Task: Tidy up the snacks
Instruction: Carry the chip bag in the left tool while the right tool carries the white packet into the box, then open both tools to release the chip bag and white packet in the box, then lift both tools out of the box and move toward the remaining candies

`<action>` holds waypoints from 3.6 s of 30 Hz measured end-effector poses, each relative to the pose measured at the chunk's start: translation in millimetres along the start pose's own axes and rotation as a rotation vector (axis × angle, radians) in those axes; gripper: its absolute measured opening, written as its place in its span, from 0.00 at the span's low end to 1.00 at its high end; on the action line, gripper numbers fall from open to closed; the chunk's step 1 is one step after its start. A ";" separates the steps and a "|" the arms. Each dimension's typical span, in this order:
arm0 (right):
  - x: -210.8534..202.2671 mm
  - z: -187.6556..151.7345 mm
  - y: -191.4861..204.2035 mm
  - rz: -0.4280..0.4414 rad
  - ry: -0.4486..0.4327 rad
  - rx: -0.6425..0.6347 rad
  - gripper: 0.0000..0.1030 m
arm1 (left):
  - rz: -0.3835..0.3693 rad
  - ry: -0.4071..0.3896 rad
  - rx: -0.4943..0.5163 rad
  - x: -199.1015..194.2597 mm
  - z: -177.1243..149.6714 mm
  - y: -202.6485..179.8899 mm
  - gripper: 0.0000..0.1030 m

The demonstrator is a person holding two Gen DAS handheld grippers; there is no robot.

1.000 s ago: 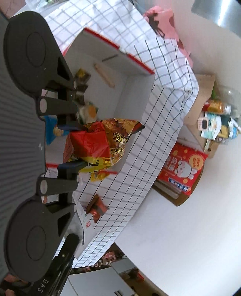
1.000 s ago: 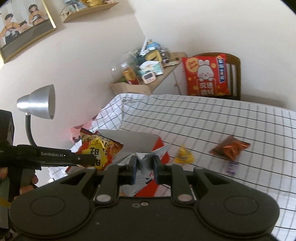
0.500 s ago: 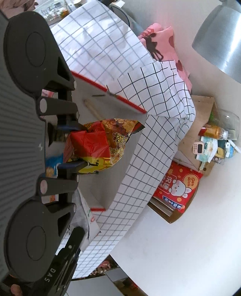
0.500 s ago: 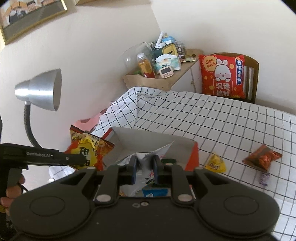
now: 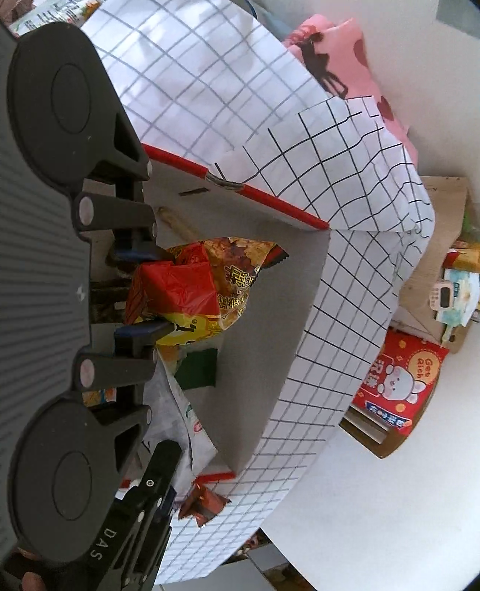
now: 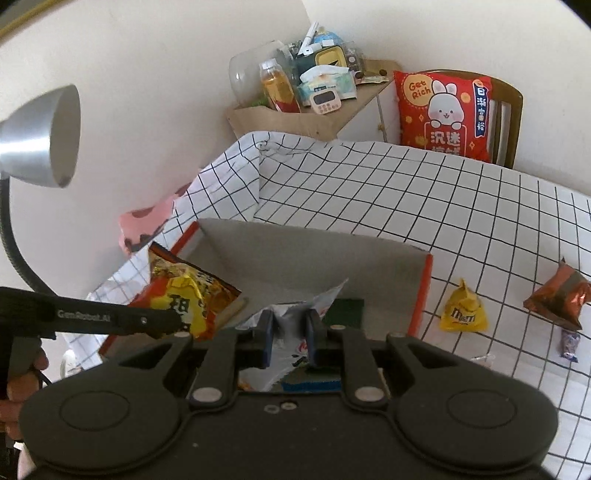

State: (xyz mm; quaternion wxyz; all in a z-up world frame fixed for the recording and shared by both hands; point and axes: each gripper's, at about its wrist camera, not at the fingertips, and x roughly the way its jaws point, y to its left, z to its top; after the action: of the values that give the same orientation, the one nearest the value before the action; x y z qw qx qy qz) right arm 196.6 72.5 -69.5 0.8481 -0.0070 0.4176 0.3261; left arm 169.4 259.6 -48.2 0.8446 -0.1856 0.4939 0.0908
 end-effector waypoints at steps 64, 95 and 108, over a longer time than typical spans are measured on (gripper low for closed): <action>-124.1 -29.9 -25.8 -0.002 -0.046 0.008 0.83 | -0.054 -0.252 0.190 -92.7 -78.6 -110.5 0.65; -164.0 -57.9 -231.9 -0.189 -0.003 0.108 0.98 | 0.075 -0.081 0.029 29.3 -106.0 -271.4 0.74; -84.2 -28.5 -273.4 -0.196 0.110 0.199 0.96 | 0.179 0.026 -0.003 101.7 -74.4 -284.9 0.74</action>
State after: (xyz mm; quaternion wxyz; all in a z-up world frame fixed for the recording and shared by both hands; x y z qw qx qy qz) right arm 292.5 -196.9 -99.3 0.8483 0.0183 0.4909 0.1978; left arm 256.2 -34.1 -105.6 0.8263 -0.1431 0.5195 0.1642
